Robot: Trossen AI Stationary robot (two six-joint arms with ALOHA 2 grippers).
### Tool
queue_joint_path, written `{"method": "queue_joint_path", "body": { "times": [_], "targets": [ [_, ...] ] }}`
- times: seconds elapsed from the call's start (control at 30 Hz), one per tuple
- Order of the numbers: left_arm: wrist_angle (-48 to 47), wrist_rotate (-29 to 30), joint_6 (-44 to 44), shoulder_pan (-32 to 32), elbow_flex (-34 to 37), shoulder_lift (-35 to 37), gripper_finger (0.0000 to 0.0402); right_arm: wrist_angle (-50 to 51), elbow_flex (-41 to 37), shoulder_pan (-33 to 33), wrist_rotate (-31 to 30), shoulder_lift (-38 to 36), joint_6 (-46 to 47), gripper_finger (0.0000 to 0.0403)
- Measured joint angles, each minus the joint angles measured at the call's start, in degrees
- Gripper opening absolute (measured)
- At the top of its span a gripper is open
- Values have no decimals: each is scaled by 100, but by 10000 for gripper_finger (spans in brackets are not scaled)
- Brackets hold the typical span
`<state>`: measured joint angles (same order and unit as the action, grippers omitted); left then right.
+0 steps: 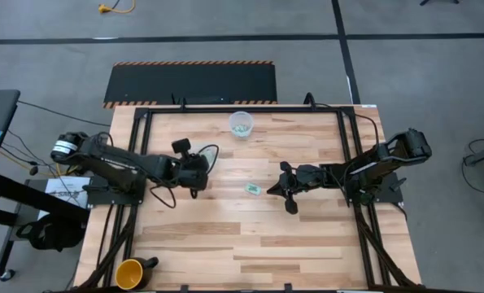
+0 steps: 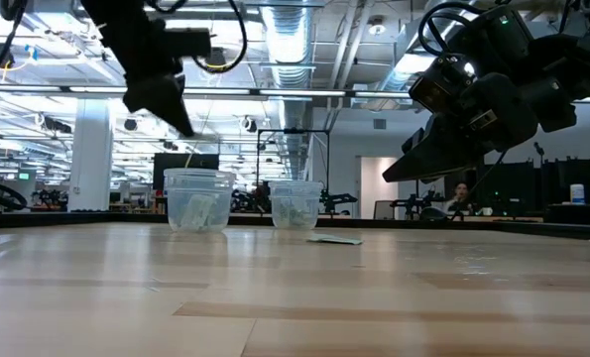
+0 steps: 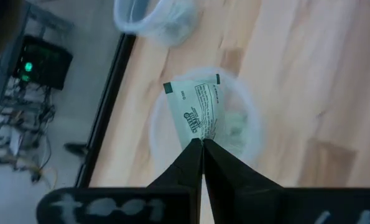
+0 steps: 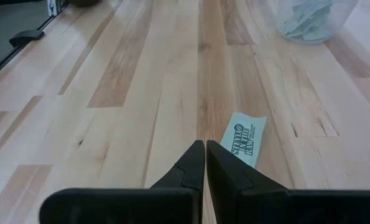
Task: Pick and place items into bin
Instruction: Put the stevia packet into the bottom transparent bin
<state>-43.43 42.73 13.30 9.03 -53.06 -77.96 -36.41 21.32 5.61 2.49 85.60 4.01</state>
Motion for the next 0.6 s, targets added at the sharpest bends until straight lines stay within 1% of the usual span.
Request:
{"method": "queue_joint_path", "body": {
  "times": [0.07,0.2,0.33,0.43,0.6],
  "targets": [
    [-145,-1,71,-113,2,-2,0,0,0,0,0,0,0,10],
    [-130,18,86,-304,2,1,0,-2,0,0,0,0,2,10],
    [-121,301,73,-365,2,1,3,-2,0,0,-1,0,2,10],
    [-117,367,66,-369,2,1,16,-2,0,0,1,0,2,10],
    [-108,366,64,-369,2,1,47,-2,0,0,1,0,2,10]
  ]
}}
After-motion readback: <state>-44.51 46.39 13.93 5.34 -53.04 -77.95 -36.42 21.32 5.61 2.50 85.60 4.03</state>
